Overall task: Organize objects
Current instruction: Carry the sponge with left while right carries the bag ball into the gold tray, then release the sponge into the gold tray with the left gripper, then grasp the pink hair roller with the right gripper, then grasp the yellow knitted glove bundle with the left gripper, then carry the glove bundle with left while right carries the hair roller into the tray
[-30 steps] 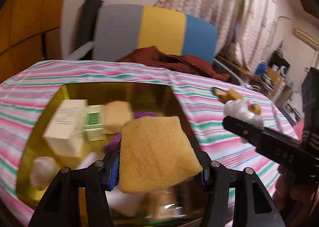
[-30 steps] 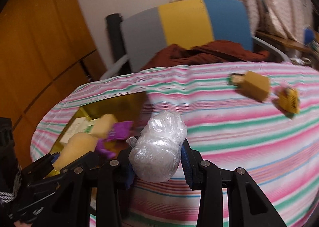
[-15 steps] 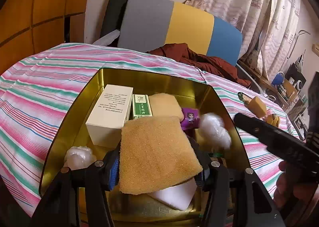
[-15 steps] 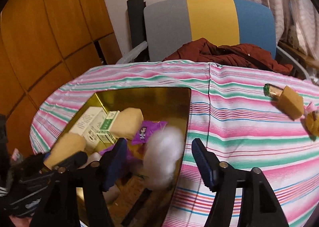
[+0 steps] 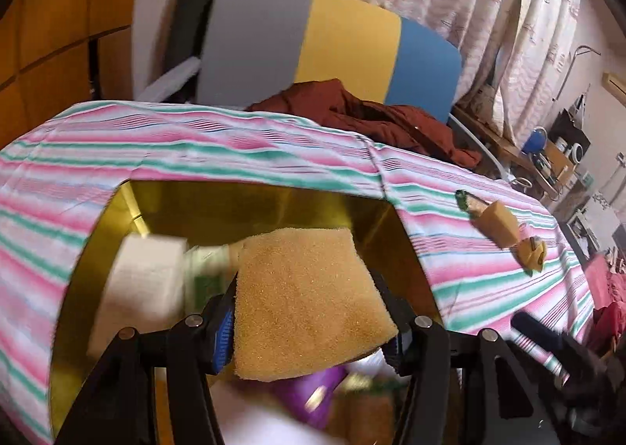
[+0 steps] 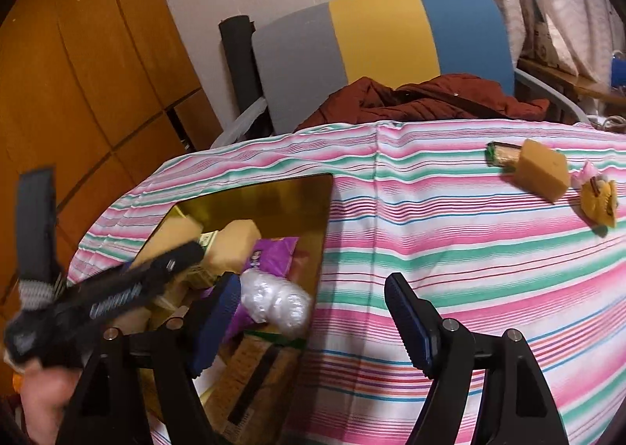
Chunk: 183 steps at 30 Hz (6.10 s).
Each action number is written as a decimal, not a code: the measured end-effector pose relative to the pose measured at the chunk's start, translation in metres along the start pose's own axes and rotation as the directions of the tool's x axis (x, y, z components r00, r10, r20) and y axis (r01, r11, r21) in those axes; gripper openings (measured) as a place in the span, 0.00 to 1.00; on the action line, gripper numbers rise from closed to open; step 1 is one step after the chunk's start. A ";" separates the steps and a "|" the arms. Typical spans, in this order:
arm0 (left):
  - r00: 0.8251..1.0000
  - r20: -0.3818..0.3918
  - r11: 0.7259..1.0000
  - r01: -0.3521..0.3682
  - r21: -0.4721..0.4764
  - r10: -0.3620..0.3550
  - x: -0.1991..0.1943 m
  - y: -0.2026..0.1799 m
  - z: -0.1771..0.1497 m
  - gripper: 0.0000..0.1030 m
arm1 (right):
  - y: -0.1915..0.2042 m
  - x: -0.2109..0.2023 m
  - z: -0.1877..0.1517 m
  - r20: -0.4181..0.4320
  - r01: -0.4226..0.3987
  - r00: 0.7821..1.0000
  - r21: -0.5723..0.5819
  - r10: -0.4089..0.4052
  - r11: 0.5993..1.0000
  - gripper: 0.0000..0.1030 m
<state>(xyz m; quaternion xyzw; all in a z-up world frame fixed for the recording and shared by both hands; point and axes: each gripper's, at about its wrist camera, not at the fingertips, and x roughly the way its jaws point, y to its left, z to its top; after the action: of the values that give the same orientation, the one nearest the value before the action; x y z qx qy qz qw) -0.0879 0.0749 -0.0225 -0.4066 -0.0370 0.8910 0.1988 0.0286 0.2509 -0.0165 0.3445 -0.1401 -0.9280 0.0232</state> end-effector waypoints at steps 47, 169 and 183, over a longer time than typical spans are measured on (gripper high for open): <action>0.972 -0.161 0.947 0.205 0.248 -0.169 0.011 -0.182 -0.052 0.80 | -0.198 -0.043 -0.011 -0.028 0.294 0.953 0.305 -0.300 0.906 0.75; 0.929 -0.256 0.601 0.369 0.709 -0.268 0.155 -0.397 -0.075 0.18 | -0.356 -0.057 -0.019 0.160 0.248 0.888 0.625 -0.432 0.740 0.51; 0.946 -0.178 0.711 0.321 0.626 -0.271 0.110 -0.330 -0.088 0.17 | -0.356 -0.057 -0.017 0.145 0.273 0.883 0.615 -0.446 0.740 0.50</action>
<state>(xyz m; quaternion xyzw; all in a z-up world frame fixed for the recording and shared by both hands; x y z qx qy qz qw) 0.0194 0.4113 -0.0840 -0.3336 0.2153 0.7895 0.4680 0.1022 0.5964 -0.0909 0.2195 -0.3468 -0.8666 -0.2840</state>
